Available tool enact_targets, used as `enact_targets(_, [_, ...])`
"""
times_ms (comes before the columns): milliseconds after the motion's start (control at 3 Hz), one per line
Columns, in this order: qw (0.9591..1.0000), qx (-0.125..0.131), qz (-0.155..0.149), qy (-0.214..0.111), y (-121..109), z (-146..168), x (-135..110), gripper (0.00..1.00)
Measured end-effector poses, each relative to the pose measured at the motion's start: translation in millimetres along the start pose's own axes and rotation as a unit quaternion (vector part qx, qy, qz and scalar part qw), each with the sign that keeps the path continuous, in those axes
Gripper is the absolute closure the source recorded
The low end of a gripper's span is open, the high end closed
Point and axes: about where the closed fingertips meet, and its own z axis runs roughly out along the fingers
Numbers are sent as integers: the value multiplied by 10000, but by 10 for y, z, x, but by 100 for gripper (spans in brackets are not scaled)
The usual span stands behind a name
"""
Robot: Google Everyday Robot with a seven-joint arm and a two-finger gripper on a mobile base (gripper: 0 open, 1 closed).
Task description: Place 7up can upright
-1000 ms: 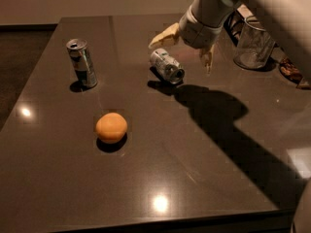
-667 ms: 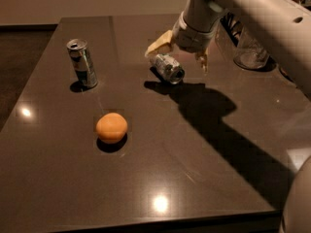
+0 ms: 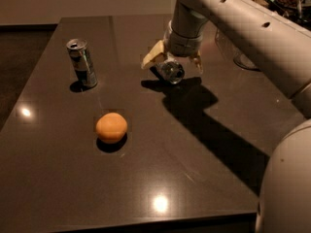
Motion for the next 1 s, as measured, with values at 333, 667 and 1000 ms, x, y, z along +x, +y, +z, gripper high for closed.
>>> enact_targets(333, [9996, -108, -246, -101, -35, 63, 0, 16])
enact_targets(667, [9991, -152, -353, -169, -62, 80, 6, 38])
enact_targets(1000, [9994, -50, -275, -224, -104, 34, 17, 62])
